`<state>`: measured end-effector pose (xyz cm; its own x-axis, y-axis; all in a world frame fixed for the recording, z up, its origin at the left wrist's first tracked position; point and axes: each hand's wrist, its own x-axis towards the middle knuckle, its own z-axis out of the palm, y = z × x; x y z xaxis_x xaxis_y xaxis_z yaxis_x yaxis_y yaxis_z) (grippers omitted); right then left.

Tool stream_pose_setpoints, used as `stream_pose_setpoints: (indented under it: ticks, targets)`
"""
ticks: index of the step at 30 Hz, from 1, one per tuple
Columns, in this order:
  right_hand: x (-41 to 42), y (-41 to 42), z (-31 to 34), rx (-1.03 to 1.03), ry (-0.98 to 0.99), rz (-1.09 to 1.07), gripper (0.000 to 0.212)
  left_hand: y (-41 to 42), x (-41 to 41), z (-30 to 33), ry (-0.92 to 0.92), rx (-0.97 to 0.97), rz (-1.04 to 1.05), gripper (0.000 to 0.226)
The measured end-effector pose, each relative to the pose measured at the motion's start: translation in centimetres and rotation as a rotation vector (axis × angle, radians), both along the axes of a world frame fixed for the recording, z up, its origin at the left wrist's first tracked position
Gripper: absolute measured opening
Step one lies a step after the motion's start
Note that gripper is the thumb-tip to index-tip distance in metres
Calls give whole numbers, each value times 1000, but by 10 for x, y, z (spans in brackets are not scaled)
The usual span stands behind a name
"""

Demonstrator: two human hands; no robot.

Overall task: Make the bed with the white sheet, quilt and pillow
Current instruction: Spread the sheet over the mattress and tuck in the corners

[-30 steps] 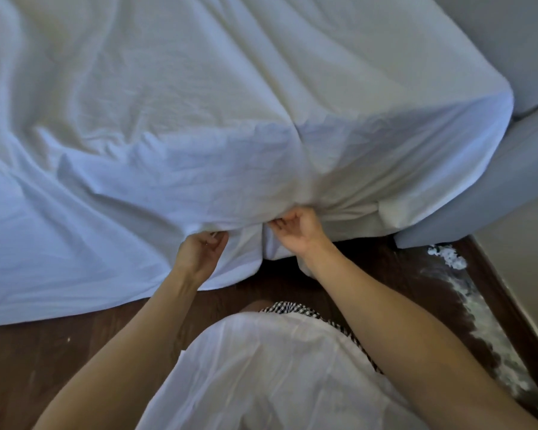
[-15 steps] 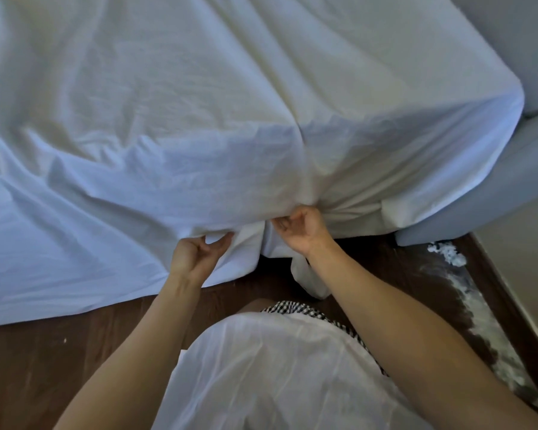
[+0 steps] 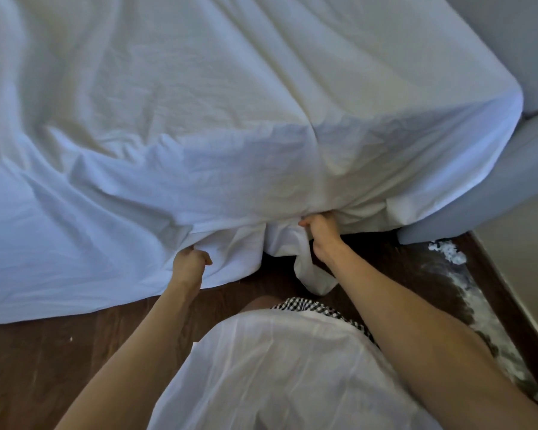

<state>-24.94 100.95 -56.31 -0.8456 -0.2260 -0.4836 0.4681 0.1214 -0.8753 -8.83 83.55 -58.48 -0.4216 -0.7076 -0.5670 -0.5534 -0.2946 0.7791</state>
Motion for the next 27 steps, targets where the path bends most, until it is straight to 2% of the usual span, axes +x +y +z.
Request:
stream_pose_setpoints:
  ticks: [2, 3, 5, 7, 10, 12, 14, 16, 17, 20, 24, 27]
  targets:
    - [-1, 2, -5, 77, 45, 49, 20, -7, 7, -1, -107, -125, -113, 44]
    - [-4, 7, -10, 194, 100, 106, 16, -9, 11, -2, -174, -197, -189, 46]
    - [-12, 21, -20, 461, 253, 264, 33, -9, 15, -3, -232, -281, -269, 44]
    - [-17, 34, -28, 536, 344, 316, 44, 2, 12, -1, -158, -200, -140, 44]
    - [-10, 43, -21, 494, 338, 275, 36, 26, 10, 4, 250, 167, 316, 43]
    - [-1, 42, -8, 405, 256, 239, 25, 36, 17, 3, 471, 364, 417, 39]
    - [4, 39, -7, 362, 229, 189, 21, 30, 24, -1, 488, 434, 367, 20]
    - [13, 34, 3, 366, 225, 104, 13, 8, 27, -1, 469, 444, 392, 14]
    - [14, 32, 6, 372, 223, 68, 12, -7, 26, 3, 487, 438, 417, 18]
    - [14, 31, 21, 386, 214, 59, 13, -43, 30, 20, 591, 525, 513, 54]
    - [12, 24, 26, 379, 179, 68, 14, -68, 33, 29, 655, 697, 622, 67]
    - [18, 12, 21, 366, 164, 96, 29, -70, 27, 30, 599, 685, 605, 67]
